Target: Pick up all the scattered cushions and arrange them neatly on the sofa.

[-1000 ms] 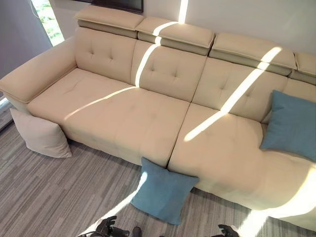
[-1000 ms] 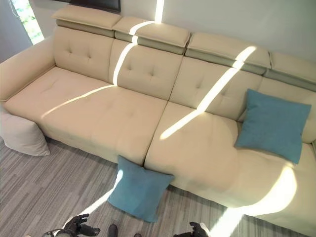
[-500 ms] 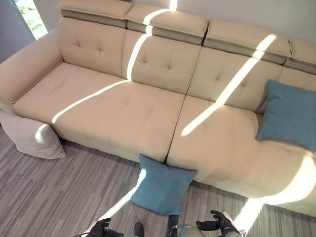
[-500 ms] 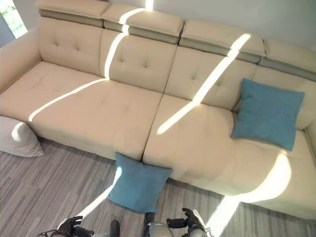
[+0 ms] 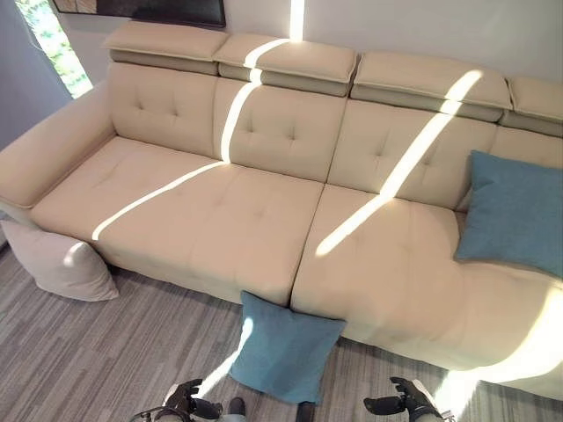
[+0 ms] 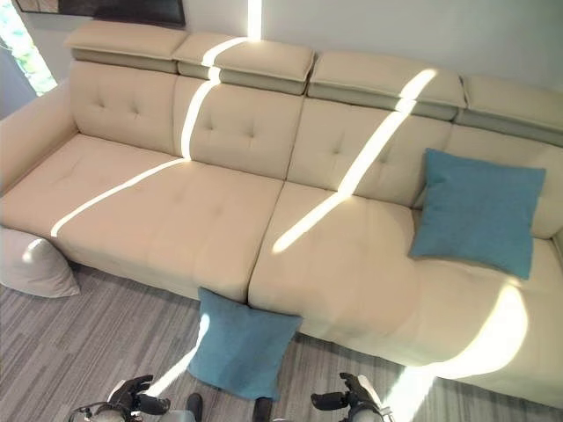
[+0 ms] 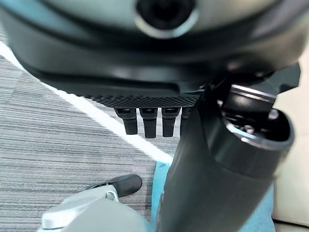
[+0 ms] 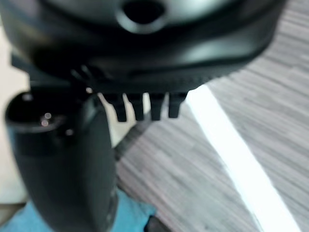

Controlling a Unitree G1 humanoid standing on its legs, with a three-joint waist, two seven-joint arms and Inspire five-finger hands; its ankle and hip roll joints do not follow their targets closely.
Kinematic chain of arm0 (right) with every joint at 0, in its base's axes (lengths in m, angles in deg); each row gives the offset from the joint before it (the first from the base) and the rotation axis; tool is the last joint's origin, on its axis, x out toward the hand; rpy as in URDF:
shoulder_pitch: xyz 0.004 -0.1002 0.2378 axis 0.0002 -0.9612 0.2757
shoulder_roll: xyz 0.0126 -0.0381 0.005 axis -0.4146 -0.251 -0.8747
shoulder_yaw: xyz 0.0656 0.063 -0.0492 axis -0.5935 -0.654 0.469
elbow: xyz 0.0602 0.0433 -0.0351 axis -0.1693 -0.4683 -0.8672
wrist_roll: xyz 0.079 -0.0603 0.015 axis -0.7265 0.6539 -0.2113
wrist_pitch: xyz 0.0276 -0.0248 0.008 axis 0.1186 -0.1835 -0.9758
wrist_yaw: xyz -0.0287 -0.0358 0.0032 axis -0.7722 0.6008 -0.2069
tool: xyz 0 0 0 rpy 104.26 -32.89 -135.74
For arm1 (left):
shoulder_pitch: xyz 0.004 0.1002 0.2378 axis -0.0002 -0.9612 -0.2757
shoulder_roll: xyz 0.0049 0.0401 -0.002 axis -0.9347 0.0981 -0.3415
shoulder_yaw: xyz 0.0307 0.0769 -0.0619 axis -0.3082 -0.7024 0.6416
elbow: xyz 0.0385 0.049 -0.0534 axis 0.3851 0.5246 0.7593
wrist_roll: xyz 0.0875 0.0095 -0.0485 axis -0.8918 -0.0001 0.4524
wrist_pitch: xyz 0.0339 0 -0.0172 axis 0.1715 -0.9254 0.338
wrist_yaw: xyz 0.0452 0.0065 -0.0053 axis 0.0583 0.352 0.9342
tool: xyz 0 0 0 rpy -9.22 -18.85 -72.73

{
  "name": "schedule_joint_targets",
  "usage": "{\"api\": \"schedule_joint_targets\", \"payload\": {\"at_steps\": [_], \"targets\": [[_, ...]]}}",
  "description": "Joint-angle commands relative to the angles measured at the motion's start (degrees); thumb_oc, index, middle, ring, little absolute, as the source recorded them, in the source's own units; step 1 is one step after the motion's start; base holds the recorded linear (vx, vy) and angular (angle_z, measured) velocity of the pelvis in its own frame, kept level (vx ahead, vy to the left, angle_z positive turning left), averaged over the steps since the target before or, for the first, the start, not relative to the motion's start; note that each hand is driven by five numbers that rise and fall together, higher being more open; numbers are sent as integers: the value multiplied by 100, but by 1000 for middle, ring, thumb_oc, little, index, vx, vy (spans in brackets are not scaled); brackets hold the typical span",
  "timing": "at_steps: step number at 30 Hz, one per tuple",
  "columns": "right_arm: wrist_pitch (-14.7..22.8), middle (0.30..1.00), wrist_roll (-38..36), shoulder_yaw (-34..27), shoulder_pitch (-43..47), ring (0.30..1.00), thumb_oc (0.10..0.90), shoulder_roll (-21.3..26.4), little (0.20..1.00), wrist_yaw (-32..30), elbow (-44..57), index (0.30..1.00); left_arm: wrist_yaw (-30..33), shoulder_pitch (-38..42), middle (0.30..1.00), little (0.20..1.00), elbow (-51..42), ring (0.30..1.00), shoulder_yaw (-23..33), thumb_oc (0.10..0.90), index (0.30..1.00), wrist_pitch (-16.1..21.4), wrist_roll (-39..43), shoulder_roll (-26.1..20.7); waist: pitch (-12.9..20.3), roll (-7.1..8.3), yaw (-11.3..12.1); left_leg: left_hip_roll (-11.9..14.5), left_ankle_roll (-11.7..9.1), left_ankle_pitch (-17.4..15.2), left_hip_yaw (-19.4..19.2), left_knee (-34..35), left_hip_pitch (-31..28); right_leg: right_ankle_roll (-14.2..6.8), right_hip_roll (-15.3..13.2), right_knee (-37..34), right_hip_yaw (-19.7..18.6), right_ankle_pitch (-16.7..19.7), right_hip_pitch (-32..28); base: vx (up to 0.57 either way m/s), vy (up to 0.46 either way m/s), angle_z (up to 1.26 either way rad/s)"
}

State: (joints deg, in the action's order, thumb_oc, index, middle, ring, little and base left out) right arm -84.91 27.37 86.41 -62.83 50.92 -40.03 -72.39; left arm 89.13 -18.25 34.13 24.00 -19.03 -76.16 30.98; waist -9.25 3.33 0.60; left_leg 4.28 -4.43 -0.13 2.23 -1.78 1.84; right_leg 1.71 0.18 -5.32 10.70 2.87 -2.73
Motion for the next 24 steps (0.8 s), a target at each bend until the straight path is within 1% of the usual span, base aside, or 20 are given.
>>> {"api": "schedule_joint_targets", "payload": {"at_steps": [1, 2, 3, 8, 9, 11, 13, 15, 16, 18, 21, 22, 23, 24], "targets": [[115, 900, 42, 51, 55, 900, 800, 127, 900, -141, 60, 900, -37, -26, 900, 900, 15, 900, -166, 800, 900, 157, -36, -18, 100, 202, 102, -294, 232, -366, 1, -169, -29, -660, -304, 207, -332, -382, 162, 54, 150, -13], [115, 900, 42, 51, 55, 900, 800, 127, 900, -141, 60, 900, -37, -26, 900, 900, 15, 900, -166, 800, 900, 157, -36, -18, 100, 202, 103, -293, 232, -366, 1, -169, -30, -660, -304, 207, -332, -382, 162, 18, 160, -16], [109, 900, 89, 77, 102, 900, 800, 138, 900, -137, 97, 900, -45, -29, 900, 900, 8, 900, -152, 800, 900, 170, -46, -34, 104, 195, 114, -361, 252, -386, 14, -122, -73, -715, -365, 203, -369, -335, 177, 11, 163, -20], [84, 900, 127, 100, 241, 900, 800, 134, 900, -168, 216, 900, 9, -13, 900, 900, 54, 900, -91, 800, 900, 169, -47, -109, 60, 205, 180, -438, 358, -446, -201, -64, -102, -871, -506, 251, -490, -185, 364, -33, 143, -24], [74, 900, 118, 121, 300, 900, 800, 130, 900, -184, 320, 900, 36, -15, 900, 900, 47, 900, -57, 800, 900, 180, -39, -153, 19, 191, 227, -484, 432, -451, -315, -3, -85, -966, -585, 313, -549, -106, 539, -98, 186, -51], [74, 900, 106, 124, 339, 900, 800, 118, 900, -196, 401, 900, 45, -4, 900, 900, 24, 900, -19, 800, 900, 184, -13, -200, -14, 179, 253, -513, 473, -440, -391, 68, -75, -1023, -645, 408, -553, -64, 689, -98, 120, -61], [75, 900, 101, 166, 448, 900, 800, 109, 900, -223, 483, 900, 72, 63, 900, 900, -8, 900, -6, 800, 900, 194, 28, -285, -140, 159, 294, -493, 512, -399, -483, 32, 33, -1071, -694, 700, -450, -52, 952, -151, 27, -63], [109, 900, 81, 189, 520, 900, 800, 121, 900, -240, 564, 900, 88, 111, 900, 900, -29, 900, 10, 800, 900, 197, 47, -354, -179, 131, 341, -464, 528, -347, -546, 29, 137, -1044, -703, 940, -213, -164, 1006, -134, 5, -31], [135, 900, 67, 197, 519, 900, 800, 135, 900, -248, 594, 900, 88, 132, 900, 900, -33, 900, 15, 800, 900, 209, 62, -381, -161, 121, 358, -474, 514, -321, -574, 53, 163, -1011, -692, 963, -98, -239, 941, -69, 5, -18], [154, 900, 62, 170, 488, 900, 800, 161, 900, -243, 633, 900, 88, 93, 900, 900, -20, 900, 25, 800, 900, 224, 32, -387, -111, 133, 402, -509, 471, -290, -648, 117, 142, -960, -700, 766, 99, -282, 762, -25, -22, -15], [161, 900, 56, 189, 481, 900, 800, 201, 900, -280, 646, 900, 85, 78, 900, 900, -1, 900, 43, 800, 900, 219, 25, -352, -50, 130, 405, -499, 436, -256, -679, 140, 166, -903, -660, 509, 75, -279, 666, -2, -67, -20], [157, 900, 63, 189, 473, 900, 800, 212, 900, -287, 638, 900, 83, 76, 900, 900, 5, 900, 61, 800, 900, 217, 36, -334, -27, 122, 408, -485, 422, -250, -698, 189, 138, -908, -651, 411, 120, -242, 627, 64, -140, -3], [160, 900, 68, 163, 428, 900, 800, 242, 900, -303, 646, 900, 62, 61, 900, 900, 18, 900, 49, 800, 900, 213, 42, -256, 22, 88, 352, -451, 378, -216, -702, 289, 48, -899, -617, 189, 209, -215, 468, 60, -114, -3], [160, 900, 68, 163, 427, 900, 800, 243, 900, -303, 647, 900, 62, 61, 900, 900, 18, 900, 49, 800, 900, 213, 42, -255, 18, 86, 349, -451, 377, -214, -700, 293, 41, -899, -616, 184, 212, -213, 459, 53, -102, -3]]}}
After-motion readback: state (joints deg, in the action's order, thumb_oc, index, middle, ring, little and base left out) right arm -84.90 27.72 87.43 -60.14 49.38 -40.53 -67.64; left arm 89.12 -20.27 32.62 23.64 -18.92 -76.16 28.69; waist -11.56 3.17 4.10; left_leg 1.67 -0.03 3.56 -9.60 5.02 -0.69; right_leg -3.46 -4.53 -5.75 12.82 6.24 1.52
